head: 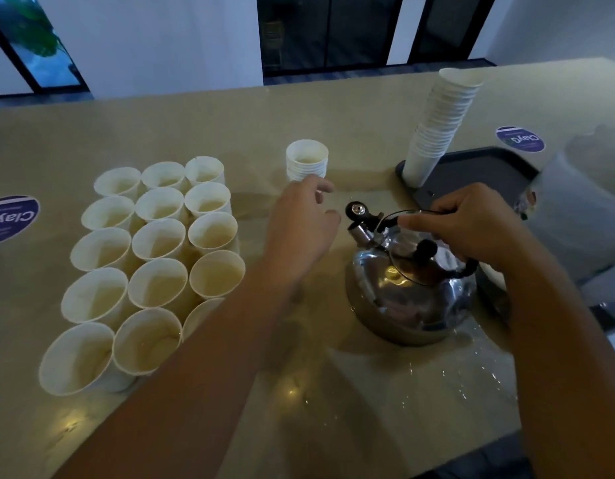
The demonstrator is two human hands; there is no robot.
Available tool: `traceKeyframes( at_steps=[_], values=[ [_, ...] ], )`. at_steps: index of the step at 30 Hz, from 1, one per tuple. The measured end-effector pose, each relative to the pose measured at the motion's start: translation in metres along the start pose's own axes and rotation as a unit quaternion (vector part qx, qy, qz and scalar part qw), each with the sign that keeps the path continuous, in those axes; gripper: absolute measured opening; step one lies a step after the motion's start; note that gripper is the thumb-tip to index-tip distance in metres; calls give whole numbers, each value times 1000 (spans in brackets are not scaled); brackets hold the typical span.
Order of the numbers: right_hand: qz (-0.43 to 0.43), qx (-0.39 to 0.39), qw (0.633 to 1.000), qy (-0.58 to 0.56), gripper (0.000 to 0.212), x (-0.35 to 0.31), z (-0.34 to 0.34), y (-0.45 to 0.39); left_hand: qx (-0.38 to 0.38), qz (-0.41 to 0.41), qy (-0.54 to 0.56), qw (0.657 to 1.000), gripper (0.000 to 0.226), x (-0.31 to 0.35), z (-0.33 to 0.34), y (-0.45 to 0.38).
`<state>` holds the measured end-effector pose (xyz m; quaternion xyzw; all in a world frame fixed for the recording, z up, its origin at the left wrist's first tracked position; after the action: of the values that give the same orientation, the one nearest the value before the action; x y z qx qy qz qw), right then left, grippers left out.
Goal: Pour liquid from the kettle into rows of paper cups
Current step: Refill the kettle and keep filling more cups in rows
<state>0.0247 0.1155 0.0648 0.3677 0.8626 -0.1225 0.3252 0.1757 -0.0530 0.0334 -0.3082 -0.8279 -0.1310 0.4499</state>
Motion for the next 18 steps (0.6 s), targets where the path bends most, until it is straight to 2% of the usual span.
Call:
traceKeyframes(
  at_steps=[3, 7, 13, 16, 18],
  values=[
    [24, 27, 999, -10, 63, 12, -6, 0, 51, -41, 43, 997, 50, -1, 8, -10],
    [37, 49, 998, -13, 60, 21, -11, 5, 113, -82, 57, 989, 81, -4, 22, -22],
    [48, 47, 998, 3, 61, 25, -11, 5, 141, -241, 162, 947, 112, -20, 40, -54],
    [45, 27, 998, 24, 61, 26, -10, 5, 141, -251, 173, 942, 118, -30, 51, -68],
    [25, 29, 999, 36, 50, 24, -13, 6, 136, -241, 172, 946, 120, -34, 59, -75]
  ],
)
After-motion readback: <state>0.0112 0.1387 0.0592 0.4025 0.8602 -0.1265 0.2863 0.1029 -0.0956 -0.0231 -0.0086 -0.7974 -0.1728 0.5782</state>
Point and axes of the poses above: each hand's wrist, its own y-axis away from the middle knuckle, its own z-axis out of the palm, x = y × z, the point moved 3 cm from there along -y, towards the middle knuckle, and after that the axes turned 4 degrees about -z, right-handed, at the moved point
